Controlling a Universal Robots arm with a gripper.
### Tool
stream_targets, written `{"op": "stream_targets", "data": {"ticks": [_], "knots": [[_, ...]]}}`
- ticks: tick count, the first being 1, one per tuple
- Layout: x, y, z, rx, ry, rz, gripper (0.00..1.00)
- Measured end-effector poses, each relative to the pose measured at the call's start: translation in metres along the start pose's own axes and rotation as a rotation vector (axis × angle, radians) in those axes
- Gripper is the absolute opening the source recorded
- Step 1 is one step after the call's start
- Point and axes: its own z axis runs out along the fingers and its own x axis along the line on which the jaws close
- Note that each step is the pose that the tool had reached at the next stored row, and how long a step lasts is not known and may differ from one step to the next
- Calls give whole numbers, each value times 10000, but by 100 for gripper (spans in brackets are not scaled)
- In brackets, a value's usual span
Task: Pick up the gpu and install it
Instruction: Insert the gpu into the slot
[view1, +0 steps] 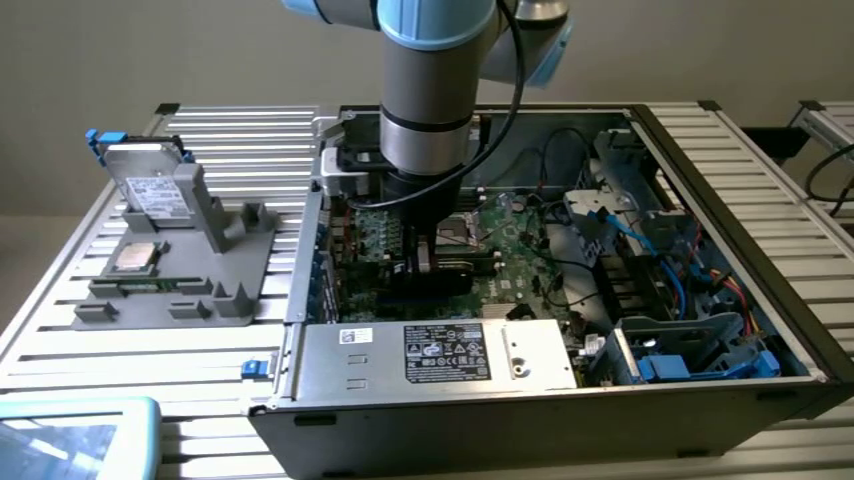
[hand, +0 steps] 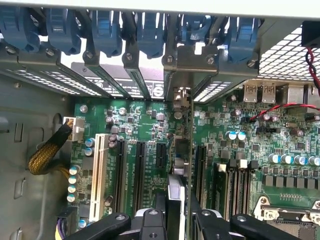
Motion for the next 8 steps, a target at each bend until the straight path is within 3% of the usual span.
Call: {"op": "stream_targets", "data": {"ticks": [8], "knots": [[0,4,3,17,6,-2,27]]}}
